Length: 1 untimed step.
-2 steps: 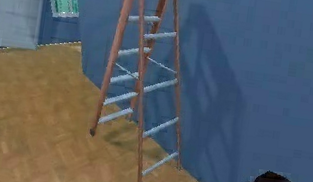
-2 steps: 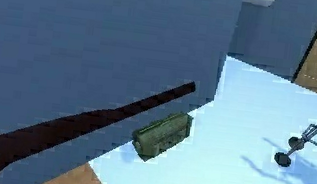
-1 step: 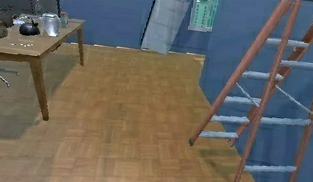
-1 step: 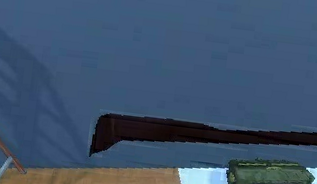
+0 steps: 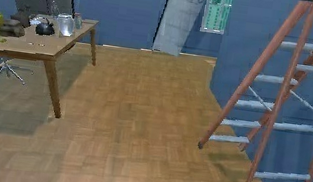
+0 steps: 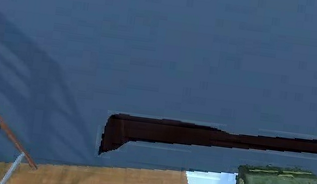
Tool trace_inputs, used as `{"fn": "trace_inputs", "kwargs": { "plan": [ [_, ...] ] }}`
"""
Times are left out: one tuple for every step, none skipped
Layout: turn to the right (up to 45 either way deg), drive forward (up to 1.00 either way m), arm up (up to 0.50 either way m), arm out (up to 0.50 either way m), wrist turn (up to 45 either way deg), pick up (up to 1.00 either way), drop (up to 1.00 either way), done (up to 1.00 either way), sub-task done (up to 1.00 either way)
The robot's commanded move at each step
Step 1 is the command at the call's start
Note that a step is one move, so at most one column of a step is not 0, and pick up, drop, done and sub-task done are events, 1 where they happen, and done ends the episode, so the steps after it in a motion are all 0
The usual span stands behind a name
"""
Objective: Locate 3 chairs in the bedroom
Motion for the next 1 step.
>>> {"fn": "trace_inputs", "kwargs": {
  "plan": [
    [0.0, 1.00, 0.00, 0.00, 0.0, 0.00, 0.00, 0.00, 0.00]
  ]
}}
